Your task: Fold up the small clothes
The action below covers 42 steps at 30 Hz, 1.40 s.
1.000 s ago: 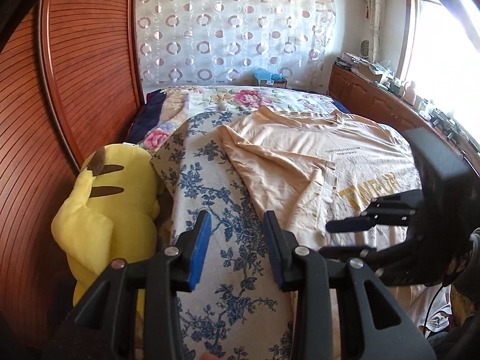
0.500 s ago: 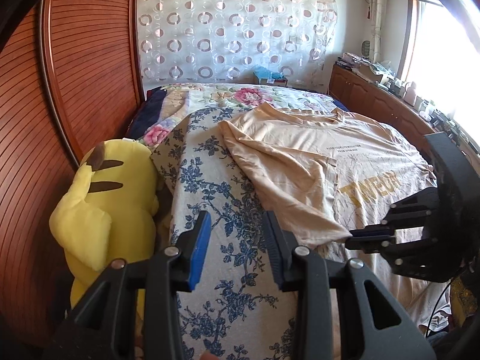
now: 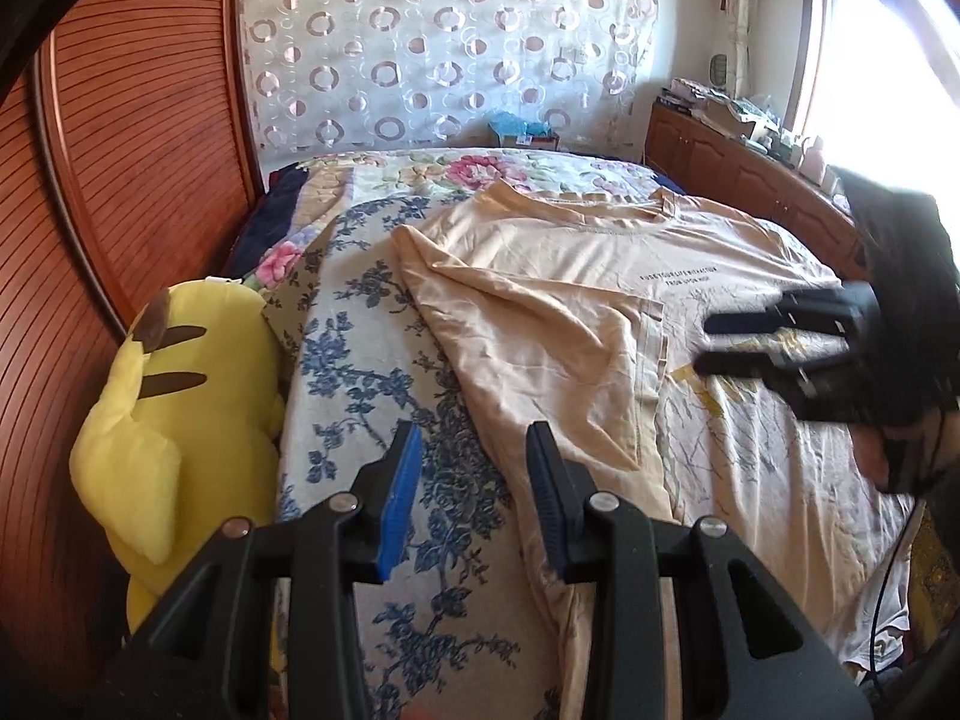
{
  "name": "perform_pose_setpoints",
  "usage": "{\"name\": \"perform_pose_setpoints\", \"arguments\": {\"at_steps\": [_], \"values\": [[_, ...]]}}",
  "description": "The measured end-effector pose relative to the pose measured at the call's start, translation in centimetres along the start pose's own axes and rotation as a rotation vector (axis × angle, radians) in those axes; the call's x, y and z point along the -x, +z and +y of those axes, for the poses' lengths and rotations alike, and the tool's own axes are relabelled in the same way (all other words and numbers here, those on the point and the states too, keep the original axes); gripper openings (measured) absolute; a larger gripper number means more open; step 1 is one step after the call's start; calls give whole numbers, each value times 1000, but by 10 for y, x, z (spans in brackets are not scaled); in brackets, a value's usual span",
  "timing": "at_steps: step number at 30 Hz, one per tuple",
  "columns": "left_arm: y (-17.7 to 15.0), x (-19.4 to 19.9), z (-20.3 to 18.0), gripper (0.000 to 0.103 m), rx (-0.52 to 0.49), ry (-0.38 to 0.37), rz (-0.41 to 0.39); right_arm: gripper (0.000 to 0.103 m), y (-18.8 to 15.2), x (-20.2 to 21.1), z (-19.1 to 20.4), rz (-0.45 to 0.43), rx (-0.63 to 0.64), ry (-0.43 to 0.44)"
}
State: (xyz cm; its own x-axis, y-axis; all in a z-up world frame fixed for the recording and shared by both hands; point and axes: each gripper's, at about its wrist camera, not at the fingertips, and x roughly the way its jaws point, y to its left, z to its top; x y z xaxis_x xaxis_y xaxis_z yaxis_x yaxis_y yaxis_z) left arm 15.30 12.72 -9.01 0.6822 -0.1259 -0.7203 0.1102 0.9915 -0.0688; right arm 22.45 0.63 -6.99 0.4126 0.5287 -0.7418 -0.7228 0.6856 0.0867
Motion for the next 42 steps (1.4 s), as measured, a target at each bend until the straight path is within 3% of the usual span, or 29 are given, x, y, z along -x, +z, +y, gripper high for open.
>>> {"name": "perform_pose_setpoints", "arguments": {"at_steps": [6,9,12,14,17,25,29,32,42], "values": [[8,-20,-5,34,-4,-8,23,39,27,-39,-37,80,-24,-45],[9,-29,-10,34,-11,-11,39,32,27,-52,-42,126,5,-60],[10,-33,-13,34,-18,-10,45,27,24,-53,-41,119,33,-56],[12,-34,-15,34,-23,-5,44,10,23,-53,-41,116,40,-37],[16,-34,-16,34,-22,-8,29,2,22,-49,-42,106,43,-27],[24,-34,-23,34,-34,3,19,1,4,-22,-71,55,-70,-15],[29,-34,-31,34,-41,4,14,2,5,-11,-63,10,-15,-49],[34,-30,-39,34,-51,7,-2,10,8,1,-62,-27,-36,-41],[50,-17,-68,34,-92,5,-60,18,2,56,-61,-143,-86,-49]]}}
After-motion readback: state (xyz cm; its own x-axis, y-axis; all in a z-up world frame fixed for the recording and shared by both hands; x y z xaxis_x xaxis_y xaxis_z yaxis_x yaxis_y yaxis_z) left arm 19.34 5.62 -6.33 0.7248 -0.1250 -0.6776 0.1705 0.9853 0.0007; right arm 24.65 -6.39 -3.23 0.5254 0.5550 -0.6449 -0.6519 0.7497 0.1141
